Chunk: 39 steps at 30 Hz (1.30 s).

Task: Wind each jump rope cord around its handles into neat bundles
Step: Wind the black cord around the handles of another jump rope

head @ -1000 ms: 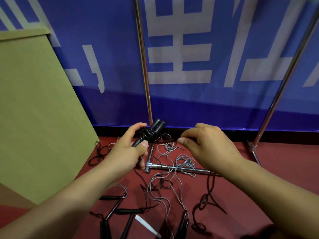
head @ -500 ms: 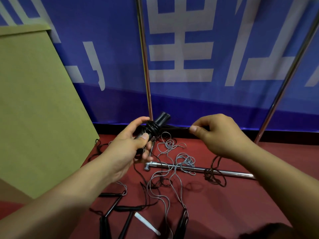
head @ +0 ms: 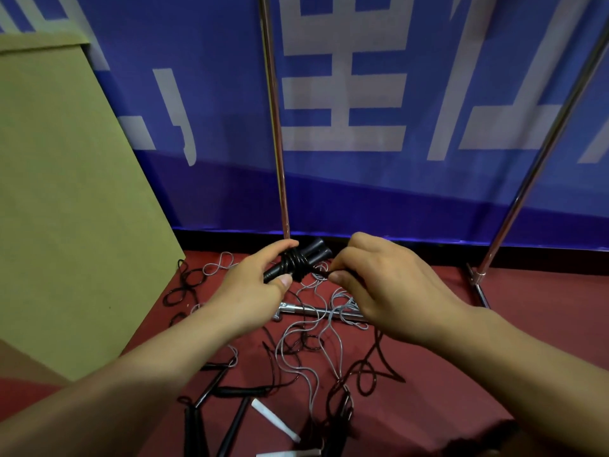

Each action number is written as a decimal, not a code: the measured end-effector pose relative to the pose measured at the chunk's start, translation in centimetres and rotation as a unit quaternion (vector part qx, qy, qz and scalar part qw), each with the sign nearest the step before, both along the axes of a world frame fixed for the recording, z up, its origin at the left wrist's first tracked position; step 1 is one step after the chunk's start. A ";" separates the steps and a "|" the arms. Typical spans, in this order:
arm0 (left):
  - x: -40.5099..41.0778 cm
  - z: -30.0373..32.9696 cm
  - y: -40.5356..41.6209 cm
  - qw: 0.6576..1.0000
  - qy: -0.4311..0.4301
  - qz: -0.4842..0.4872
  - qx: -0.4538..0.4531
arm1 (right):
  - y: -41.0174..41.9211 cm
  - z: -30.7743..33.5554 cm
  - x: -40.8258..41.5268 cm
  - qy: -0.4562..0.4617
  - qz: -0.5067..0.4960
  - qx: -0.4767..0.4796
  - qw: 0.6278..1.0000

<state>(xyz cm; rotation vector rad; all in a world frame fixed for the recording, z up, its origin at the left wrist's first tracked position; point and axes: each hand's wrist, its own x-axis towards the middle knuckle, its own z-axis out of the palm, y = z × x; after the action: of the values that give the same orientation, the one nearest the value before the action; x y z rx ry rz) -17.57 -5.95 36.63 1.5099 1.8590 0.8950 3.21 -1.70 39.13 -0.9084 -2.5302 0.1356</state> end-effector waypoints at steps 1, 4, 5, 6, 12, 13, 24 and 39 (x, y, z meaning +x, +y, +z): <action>0.1 0.0 0.0 1.000 -0.001 -0.002 -0.003 | 0.0 -0.1 0.0 -0.003 0.001 0.011 1.000; 0.5 0.2 0.0 0.998 -0.012 -0.035 -0.043 | 0.2 -0.3 0.1 0.004 -0.005 0.044 0.999; 0.5 0.2 -0.1 0.996 -0.018 -0.058 -0.069 | 0.4 -0.2 0.1 0.007 -0.007 0.052 0.999; 0.6 0.3 -0.2 0.991 -0.024 -0.085 -0.098 | 0.5 -0.2 0.2 0.009 -0.010 0.058 0.998; 1.0 0.9 -1.6 0.955 -0.109 -0.246 -0.124 | 2.0 -0.3 0.8 0.063 -0.031 0.040 0.997; 1.1 0.9 -1.6 0.956 -0.112 -0.246 -0.113 | 2.4 -0.3 0.9 0.087 -0.039 0.024 0.995; 1.7 0.9 -1.6 0.953 0.031 -0.264 -0.147 | 2.5 -1.0 0.8 0.075 -0.020 -0.050 0.996; 1.3 0.9 -2.3 0.940 0.180 -0.260 -0.129 | 3.1 -1.9 0.3 0.014 -0.040 -0.122 0.992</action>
<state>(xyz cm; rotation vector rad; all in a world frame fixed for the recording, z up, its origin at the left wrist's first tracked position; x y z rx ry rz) -16.27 -8.21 37.52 1.9471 1.5953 0.1278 3.54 1.38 37.18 -1.0901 -2.4838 0.4390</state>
